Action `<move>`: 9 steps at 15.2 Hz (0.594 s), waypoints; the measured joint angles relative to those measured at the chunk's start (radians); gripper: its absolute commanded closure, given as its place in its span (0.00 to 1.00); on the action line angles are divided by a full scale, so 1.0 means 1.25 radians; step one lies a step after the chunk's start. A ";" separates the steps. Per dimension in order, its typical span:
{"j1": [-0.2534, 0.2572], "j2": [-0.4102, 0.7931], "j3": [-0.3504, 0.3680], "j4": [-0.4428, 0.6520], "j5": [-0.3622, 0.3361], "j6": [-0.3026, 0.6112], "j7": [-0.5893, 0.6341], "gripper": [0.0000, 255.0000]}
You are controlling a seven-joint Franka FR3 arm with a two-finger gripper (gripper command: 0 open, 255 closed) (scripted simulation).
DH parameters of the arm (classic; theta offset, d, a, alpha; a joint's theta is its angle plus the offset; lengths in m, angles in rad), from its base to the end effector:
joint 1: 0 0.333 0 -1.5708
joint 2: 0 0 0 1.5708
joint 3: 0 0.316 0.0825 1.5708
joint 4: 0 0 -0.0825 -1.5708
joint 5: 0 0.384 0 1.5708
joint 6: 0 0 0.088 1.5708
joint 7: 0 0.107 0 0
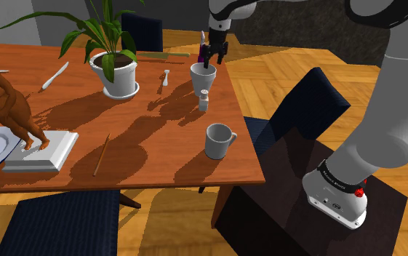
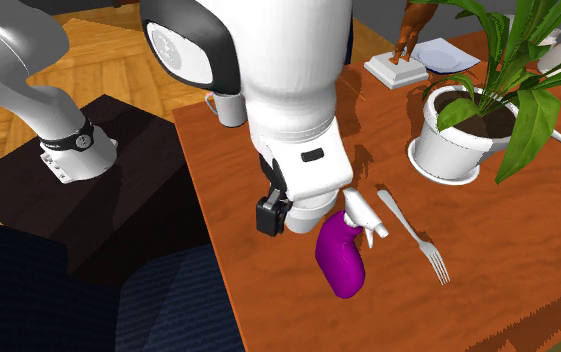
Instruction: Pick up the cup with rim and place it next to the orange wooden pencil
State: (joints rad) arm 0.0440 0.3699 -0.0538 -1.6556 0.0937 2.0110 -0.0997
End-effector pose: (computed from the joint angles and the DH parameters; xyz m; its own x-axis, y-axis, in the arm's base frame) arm 0.6589 0.0027 0.3954 0.9986 0.0531 -0.0084 0.0524 -0.9964 -0.0659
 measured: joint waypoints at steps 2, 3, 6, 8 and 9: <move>0.002 0.008 0.001 -0.010 0.001 0.018 0.001 0.00; 0.002 0.012 0.002 -0.013 0.001 0.026 0.001 0.00; 0.002 0.015 0.002 -0.017 0.002 0.032 0.000 0.00; 0.002 0.015 0.002 -0.017 0.002 0.033 0.000 0.00; 0.002 0.015 0.002 -0.017 0.002 0.033 0.000 0.00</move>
State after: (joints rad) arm 0.0464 0.3888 -0.0518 -1.6773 0.0959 2.0520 -0.0994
